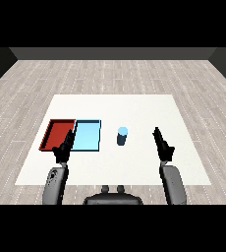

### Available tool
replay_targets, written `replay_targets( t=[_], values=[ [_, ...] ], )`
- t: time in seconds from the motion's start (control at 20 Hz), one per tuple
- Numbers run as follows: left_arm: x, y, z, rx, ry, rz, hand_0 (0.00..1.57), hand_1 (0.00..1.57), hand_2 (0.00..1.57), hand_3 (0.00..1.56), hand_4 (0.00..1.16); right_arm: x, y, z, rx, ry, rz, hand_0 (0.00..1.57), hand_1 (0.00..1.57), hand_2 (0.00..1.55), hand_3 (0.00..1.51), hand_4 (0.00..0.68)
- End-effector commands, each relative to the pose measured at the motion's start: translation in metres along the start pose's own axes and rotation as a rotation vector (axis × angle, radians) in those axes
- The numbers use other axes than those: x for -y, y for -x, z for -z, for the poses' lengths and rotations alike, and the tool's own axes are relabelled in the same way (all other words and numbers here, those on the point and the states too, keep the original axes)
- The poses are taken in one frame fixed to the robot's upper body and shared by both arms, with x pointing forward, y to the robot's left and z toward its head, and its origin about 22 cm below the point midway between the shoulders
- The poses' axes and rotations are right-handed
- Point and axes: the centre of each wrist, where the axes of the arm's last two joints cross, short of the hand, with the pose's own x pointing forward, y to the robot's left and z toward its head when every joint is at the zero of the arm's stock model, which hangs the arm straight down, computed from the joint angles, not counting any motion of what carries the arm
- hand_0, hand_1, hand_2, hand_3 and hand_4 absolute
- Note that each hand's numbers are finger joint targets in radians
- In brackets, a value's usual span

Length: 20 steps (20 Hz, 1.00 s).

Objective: Pick the blue can and put it in the blue box

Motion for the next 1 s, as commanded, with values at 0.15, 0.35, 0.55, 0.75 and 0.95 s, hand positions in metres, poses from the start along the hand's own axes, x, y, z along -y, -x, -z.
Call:
replay_targets(
  t=[0.15, 0.35, 0.55, 0.75, 0.95],
  values=[
    [0.001, -0.003, -0.002, -0.013, 0.015, 0.025, 0.0, 0.0, 0.0, 0.0, 0.0, 0.028, 0.009, -0.013, -0.054, -0.024, 0.008, 0.0, 0.0, 0.0, 0.0, 0.0],
    [0.01, -0.03, 0.006, 0.307, 0.051, -0.039, 0.0, 0.0, 0.0, 0.0, 0.0, 0.02, 0.007, -0.016, 0.169, -0.096, 0.248, 0.0, 0.0, 0.0, 0.0, 0.0],
    [0.004, -0.023, -0.001, 0.362, 0.042, -0.063, 0.0, 0.0, 0.0, 0.0, 0.0, 0.044, 0.0, -0.021, 0.193, -0.137, 0.276, 0.0, 0.0, 0.0, 0.0, 0.0],
    [0.004, -0.019, -0.015, 0.379, 0.053, -0.049, 0.0, 0.0, 0.0, 0.0, 0.0, 0.054, 0.013, -0.016, 0.176, -0.148, 0.276, 0.0, 0.0, 0.0, 0.0, 0.0],
    [-0.005, -0.011, -0.005, 0.366, 0.051, -0.058, 0.0, 0.0, 0.0, 0.0, 0.0, 0.036, 0.017, -0.026, 0.164, -0.13, 0.3, 0.0, 0.0, 0.0, 0.0, 0.0]
  ],
)
